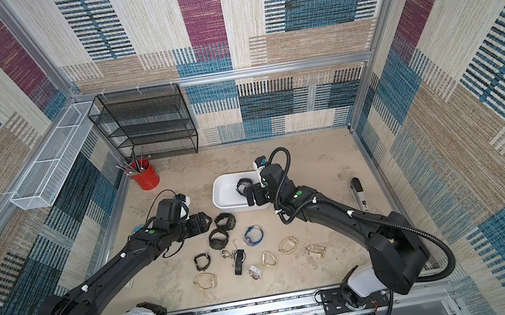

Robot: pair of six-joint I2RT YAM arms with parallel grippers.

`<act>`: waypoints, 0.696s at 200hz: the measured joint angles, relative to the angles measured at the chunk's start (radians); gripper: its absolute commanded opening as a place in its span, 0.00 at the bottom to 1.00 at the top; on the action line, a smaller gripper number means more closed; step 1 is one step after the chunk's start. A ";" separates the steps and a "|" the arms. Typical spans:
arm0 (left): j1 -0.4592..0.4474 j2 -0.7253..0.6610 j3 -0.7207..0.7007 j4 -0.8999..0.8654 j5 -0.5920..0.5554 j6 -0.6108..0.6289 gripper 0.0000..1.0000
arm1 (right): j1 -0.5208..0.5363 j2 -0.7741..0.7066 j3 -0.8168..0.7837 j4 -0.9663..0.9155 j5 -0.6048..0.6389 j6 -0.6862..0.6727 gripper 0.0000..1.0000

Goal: Put the watch into the storage box
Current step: Place the watch in the storage box, then pick up the watch at the center of the board.

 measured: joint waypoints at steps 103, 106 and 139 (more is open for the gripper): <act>-0.032 0.267 0.205 -0.090 -0.013 0.004 0.59 | 0.000 -0.015 -0.043 0.042 0.013 0.031 1.00; -0.035 0.275 0.212 -0.092 -0.014 0.004 0.59 | 0.000 -0.017 -0.045 0.042 0.014 0.031 1.00; -0.071 0.364 0.278 -0.124 -0.052 0.008 0.53 | 0.000 -0.037 -0.059 0.042 0.035 0.030 1.00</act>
